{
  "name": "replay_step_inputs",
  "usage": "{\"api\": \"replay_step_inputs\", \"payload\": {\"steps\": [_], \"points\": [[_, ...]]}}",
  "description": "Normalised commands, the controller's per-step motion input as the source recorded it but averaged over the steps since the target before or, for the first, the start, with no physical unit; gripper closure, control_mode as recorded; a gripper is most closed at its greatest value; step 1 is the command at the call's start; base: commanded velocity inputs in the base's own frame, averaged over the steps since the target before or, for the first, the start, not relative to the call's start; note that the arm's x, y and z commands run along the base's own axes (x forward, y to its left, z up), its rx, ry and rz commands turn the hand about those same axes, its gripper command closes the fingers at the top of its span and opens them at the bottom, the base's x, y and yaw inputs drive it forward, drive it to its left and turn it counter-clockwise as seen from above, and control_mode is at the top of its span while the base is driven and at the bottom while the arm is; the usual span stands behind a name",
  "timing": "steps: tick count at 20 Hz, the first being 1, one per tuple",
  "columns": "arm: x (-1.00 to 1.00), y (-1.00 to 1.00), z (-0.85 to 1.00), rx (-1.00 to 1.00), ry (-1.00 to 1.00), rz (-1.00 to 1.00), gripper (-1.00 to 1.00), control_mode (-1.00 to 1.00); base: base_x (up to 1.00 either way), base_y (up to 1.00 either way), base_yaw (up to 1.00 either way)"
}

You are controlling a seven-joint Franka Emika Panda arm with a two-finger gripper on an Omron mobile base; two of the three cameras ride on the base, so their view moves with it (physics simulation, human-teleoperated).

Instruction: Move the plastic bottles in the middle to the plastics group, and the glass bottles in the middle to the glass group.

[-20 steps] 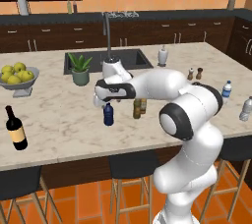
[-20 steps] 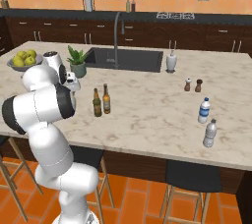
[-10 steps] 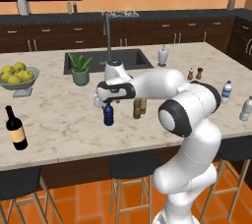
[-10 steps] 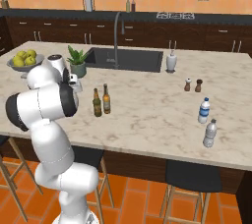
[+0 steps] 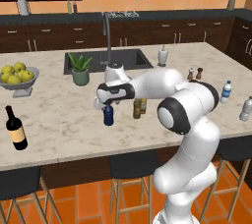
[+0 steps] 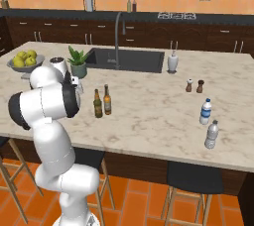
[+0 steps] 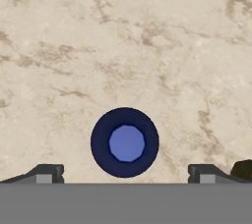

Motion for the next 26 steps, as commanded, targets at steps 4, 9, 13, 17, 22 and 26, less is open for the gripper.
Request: {"api": "replay_step_inputs", "payload": {"steps": [4, 9, 13, 17, 22, 26], "points": [[0.0, 0.06, -0.22, 0.01, 0.0, 0.04, -1.0, -1.0, 0.0, 0.0, 0.0], [0.0, 0.0, -0.15, 0.0, -0.01, 0.01, -1.0, -1.0, 0.0, 0.0, 0.0], [0.0, 0.0, -0.06, 0.0, -0.01, 0.0, -1.0, -1.0, 0.0, 0.0, 0.0], [0.03, 0.0, -0.02, 0.02, -0.06, 0.0, -1.0, -1.0, 0.0, 0.0, 0.0], [0.12, 0.0, -0.02, 0.04, -0.08, 0.0, -1.0, -1.0, 0.0, 0.0, 0.0], [0.13, 0.0, -0.06, 0.02, -0.03, 0.0, -1.0, -1.0, 0.0, 0.0, 0.0]]}}
